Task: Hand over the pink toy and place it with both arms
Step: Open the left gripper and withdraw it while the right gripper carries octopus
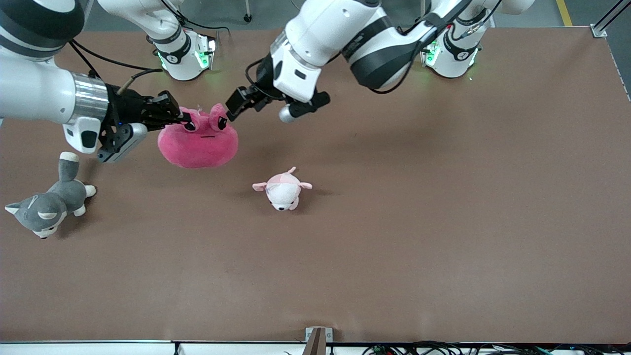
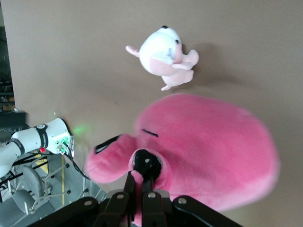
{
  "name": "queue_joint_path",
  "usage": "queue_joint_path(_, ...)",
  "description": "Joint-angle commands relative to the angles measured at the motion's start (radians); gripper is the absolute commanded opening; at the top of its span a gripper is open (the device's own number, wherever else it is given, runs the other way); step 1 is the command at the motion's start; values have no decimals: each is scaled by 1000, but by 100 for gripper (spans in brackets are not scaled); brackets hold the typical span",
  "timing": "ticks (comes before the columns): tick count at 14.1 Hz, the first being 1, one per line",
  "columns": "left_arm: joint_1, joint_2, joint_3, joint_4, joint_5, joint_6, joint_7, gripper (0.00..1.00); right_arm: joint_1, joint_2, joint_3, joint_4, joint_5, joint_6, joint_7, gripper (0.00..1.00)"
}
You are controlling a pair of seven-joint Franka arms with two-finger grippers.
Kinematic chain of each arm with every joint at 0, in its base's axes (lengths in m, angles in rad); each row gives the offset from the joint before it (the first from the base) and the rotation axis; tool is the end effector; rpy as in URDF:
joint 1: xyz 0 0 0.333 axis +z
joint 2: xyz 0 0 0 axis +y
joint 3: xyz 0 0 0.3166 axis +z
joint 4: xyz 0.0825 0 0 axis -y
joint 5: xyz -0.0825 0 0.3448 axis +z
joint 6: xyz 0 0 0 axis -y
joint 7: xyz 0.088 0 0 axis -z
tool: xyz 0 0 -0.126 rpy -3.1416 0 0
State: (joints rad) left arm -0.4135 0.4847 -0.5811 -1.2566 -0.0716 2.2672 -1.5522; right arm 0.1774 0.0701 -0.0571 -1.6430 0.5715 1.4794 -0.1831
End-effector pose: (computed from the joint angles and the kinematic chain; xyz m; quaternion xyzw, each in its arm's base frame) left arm 0.4609 -0.5276 0.5747 0.8837 0.3334 -0.0555 0.3238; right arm 0.5044 0.1347 0.5536 -0.9436 -0.1369 0.1030 0.2832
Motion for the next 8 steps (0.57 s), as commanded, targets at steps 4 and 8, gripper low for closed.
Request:
queue_joint_path(4,186,-83,-3,-12,115,-354,255,100,-192,77,2,31,-62,-7,-56,2)
queue_joint_path(8,352,-90,1,-14,119,-578,526,100,-291,246,3,150,-50,-10,-68,1)
